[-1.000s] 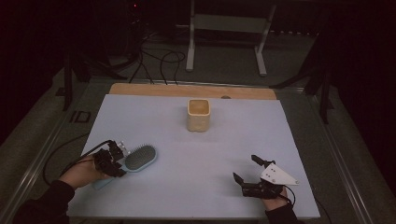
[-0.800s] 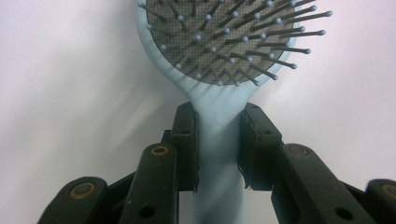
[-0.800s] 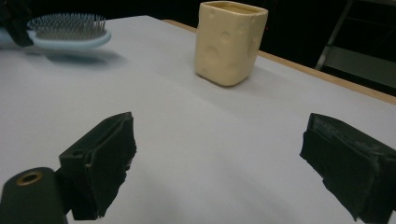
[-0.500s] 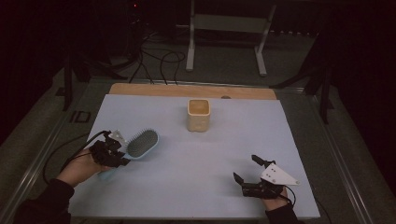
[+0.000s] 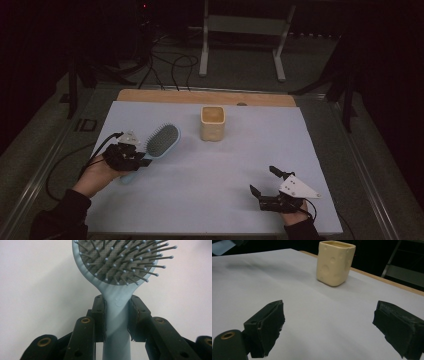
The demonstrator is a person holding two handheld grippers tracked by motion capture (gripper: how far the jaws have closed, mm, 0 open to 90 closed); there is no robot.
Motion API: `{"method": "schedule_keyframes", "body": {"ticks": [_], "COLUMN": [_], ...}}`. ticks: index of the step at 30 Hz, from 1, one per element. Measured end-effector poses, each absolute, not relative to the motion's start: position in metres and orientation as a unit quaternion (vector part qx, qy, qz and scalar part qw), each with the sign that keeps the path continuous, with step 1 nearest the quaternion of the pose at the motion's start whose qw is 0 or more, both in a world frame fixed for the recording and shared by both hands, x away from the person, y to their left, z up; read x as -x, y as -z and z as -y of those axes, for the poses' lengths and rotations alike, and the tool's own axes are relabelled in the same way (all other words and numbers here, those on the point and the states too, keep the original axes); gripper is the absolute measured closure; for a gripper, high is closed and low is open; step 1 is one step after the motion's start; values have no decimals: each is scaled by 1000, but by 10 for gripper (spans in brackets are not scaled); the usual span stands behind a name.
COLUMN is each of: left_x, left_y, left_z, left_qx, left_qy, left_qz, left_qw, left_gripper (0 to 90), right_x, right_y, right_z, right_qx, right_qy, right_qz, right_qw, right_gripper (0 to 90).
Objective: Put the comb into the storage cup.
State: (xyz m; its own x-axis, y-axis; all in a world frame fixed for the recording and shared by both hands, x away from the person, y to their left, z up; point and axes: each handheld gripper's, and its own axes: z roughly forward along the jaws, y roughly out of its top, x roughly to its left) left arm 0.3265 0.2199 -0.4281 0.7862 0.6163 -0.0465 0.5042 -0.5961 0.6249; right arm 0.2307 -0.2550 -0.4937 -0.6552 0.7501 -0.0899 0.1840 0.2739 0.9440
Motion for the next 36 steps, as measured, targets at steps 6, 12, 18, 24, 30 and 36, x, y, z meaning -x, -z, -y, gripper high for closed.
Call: {"method": "schedule_keyframes", "body": {"ticks": [6, 12, 18, 24, 30, 36], "left_x": [-330, -335, -339, -343, -352, -359], "left_y": [421, 417, 412, 408, 406, 399], "left_z": [-210, -200, -187, -174, -165, -153], "left_qx": [-876, -869, -863, -853, -828, -801], "left_qy": [-98, -98, -109, -126, -121, -134], "left_qz": [-314, -310, -296, -293, -299, -303], "left_qw": [353, 373, 394, 414, 459, 498], "left_gripper": [700, 700, 700, 699, 699, 700], "right_x": [-231, -231, -231, -231, -231, -231], "right_y": [494, 494, 493, 494, 493, 493], "right_z": [255, 255, 255, 256, 256, 256], "right_qx": [-311, -311, -311, -311, -311, -311], "right_qy": [-516, -517, -517, -519, -519, -520], "right_qz": [-750, -749, -749, -748, -748, -748], "right_qw": [274, 275, 274, 272, 273, 273], "right_gripper": [95, 95, 95, 95, 95, 95]}}
